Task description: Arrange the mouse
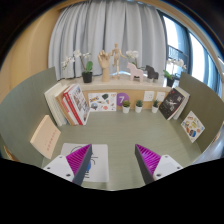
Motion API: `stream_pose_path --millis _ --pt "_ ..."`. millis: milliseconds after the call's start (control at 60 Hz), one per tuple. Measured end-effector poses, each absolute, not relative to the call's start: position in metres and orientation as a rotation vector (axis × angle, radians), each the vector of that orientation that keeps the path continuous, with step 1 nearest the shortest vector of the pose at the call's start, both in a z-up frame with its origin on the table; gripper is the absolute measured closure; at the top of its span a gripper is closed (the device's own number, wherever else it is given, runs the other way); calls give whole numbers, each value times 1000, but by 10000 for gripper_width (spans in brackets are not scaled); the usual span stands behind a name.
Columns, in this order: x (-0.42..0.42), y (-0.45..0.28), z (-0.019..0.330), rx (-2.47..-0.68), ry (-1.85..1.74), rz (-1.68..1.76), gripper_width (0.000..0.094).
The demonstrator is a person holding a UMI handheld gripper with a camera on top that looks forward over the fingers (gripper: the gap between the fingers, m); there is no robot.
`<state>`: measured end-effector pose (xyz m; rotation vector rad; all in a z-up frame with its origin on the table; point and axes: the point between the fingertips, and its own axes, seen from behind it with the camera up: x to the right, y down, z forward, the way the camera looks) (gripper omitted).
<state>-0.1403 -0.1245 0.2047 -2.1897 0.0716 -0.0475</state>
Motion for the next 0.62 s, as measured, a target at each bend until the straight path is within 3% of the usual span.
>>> stream_pose_path --millis 217,617 --pt "-80 -177 229 -2149 53 -19 73" --pt "1 -244 207 -2191 83 -26 77"
